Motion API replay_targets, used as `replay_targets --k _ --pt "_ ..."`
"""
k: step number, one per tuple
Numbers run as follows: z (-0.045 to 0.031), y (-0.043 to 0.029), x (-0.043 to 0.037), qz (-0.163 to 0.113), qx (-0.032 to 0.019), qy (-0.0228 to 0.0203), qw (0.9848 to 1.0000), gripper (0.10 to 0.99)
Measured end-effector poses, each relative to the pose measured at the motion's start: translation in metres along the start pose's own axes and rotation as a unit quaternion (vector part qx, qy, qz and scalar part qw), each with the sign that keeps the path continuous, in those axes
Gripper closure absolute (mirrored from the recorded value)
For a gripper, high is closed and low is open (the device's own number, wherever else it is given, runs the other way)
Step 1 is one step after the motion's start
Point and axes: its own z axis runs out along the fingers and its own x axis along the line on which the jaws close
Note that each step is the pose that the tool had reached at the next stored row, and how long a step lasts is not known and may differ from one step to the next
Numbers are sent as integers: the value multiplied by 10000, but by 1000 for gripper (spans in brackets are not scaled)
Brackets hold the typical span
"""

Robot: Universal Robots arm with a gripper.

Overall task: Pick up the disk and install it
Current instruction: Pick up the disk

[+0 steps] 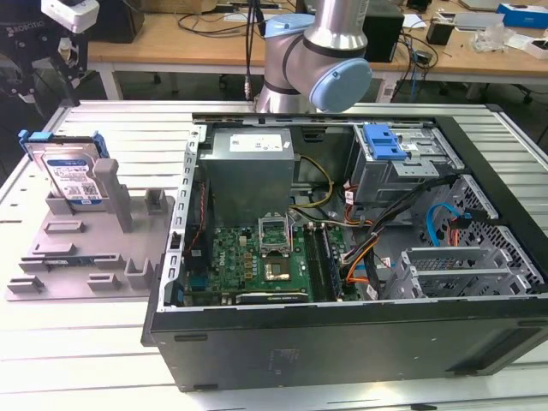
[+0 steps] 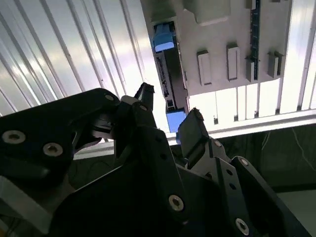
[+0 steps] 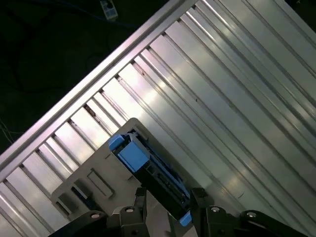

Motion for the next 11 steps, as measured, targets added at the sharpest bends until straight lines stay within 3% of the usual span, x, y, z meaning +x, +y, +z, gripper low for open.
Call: replay_targets --k 5,8,9,11 --pt "6 0 0 -650 -5 28 9979 604" --pt "9 0 0 -1016 -9 44 9948 604" --pt "11 0 0 -1187 -10 51 9929 604" --pt "12 0 0 -1370 -12 60 9906 604"
